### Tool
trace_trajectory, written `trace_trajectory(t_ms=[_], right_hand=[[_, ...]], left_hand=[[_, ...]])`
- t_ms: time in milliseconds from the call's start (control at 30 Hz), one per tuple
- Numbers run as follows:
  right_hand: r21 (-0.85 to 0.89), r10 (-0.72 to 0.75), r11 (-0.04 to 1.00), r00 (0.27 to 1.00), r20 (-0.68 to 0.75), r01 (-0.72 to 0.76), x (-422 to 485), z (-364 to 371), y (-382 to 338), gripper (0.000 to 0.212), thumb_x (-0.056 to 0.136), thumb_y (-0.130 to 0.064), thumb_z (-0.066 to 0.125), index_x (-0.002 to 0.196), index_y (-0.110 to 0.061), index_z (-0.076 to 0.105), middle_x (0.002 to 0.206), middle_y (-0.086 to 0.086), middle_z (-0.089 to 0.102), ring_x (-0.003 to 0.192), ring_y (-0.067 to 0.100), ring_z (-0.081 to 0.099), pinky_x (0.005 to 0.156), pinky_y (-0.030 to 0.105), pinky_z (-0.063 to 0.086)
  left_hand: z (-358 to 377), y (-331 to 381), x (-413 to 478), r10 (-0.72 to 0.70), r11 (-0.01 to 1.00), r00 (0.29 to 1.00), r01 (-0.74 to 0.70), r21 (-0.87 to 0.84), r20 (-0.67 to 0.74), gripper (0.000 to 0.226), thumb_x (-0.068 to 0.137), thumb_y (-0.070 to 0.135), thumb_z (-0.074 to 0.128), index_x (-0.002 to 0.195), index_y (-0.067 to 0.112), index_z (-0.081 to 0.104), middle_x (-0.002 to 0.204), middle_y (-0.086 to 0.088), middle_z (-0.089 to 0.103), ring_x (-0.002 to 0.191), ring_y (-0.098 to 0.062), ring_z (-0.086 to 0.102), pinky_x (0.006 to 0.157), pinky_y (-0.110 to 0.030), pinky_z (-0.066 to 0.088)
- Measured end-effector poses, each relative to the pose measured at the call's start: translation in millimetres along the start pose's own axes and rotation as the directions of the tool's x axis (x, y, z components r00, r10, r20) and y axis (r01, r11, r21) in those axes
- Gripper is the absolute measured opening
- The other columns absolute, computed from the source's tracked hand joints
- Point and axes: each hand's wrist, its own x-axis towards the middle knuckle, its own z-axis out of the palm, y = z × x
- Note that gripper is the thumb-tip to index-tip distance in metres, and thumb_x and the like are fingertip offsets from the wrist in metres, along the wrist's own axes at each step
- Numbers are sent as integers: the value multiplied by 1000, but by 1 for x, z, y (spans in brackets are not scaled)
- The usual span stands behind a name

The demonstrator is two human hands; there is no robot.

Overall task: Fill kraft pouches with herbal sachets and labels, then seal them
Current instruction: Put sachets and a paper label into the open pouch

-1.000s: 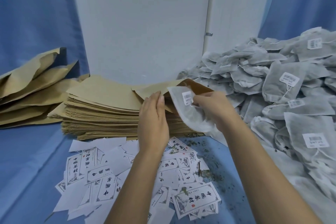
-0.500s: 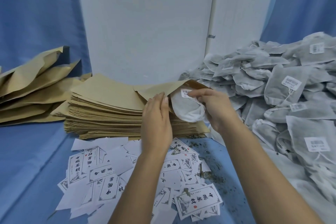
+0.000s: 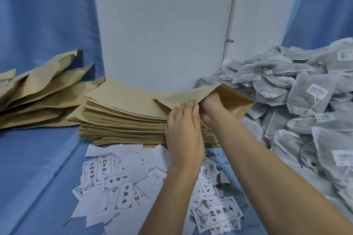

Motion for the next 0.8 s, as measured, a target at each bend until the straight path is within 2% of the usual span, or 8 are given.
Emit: trace_trajectory(t_ms=[67, 167, 233, 300, 400, 567, 667, 800], right_hand=[[-153, 11, 988, 1000, 21, -8, 5, -3, 4, 35, 101, -7, 28, 71, -18, 41, 55, -5, 56, 61, 10, 47, 59, 20, 40], [-419, -76, 908, 987, -144, 9, 13, -11, 10, 18, 96, -12, 42, 84, -12, 55, 91, 9, 61, 84, 23, 59, 81, 39, 53], [-506, -114, 862, 970, -215, -11, 8, -16, 10, 31, 92, -23, 43, 106, -3, 63, 109, 15, 64, 101, 34, 60, 93, 47, 49], [-567, -231, 819, 955, -184, 89, 3, -21, 11, 37, 90, -26, 40, 103, -5, 67, 101, 13, 69, 98, 32, 62, 91, 47, 49], [-504, -377, 823, 916, -139, 262, -13, -24, 16, 26, 88, -17, 43, 80, -13, 67, 57, -2, 66, 56, 14, 60, 62, 32, 52], [-268, -217, 926, 956, 196, 265, -41, -24, 20, 26, 87, -3, 41, 73, -4, 63, 48, 6, 57, 37, 13, 43, 37, 17, 30], [-370, -33, 902, 888, 458, 224, -48, -28, 21, 26, 88, -2, 41, 75, 0, 63, 57, 13, 64, 41, 19, 53, 38, 19, 35], [-661, 222, 709, 811, 541, 246, -50, -30, 27, 20, 89, -2, 48, 81, -6, 65, 70, 2, 69, 60, 13, 64, 59, 22, 52]], left_hand=[[-2, 2, 0, 1, 999, 1000, -1, 42, 5, 63, 92, 48, 14, 130, 18, 55, 128, 0, 59, 127, -21, 44, 103, -42, 37], [-6, 0, 4, -2, 998, 1000, 0, 67, 19, 57, 96, 47, 19, 131, 19, 55, 128, 2, 59, 126, -19, 44, 103, -41, 37], [-7, -4, 8, -34, 999, 999, 34, 13, 2, 45, 99, 40, 31, 130, 20, 57, 129, 3, 58, 127, -18, 43, 105, -39, 35], [-10, -9, 11, -59, 998, 997, 58, -18, -45, 39, 99, 37, 40, 127, 20, 60, 129, 3, 59, 127, -16, 42, 104, -29, 34], [-15, -11, 16, -106, 992, 980, 93, -81, -167, 27, 94, 29, 56, 115, 18, 69, 115, 2, 63, 110, -12, 47, 84, -8, 31], [-22, -6, 23, -250, 914, 954, 175, -365, -168, 13, 86, 16, 68, 97, 12, 73, 95, 5, 66, 78, 8, 59, 70, -1, 38], [-26, -7, 26, -230, 909, 962, 159, -386, -145, 13, 85, 10, 68, 97, 10, 72, 94, 6, 66, 75, 20, 55, 68, 1, 38], [-29, -13, 31, -206, 925, 971, 153, -347, -122, 20, 88, 2, 60, 102, 8, 72, 94, 11, 62, 76, 27, 51, 70, 4, 35]])
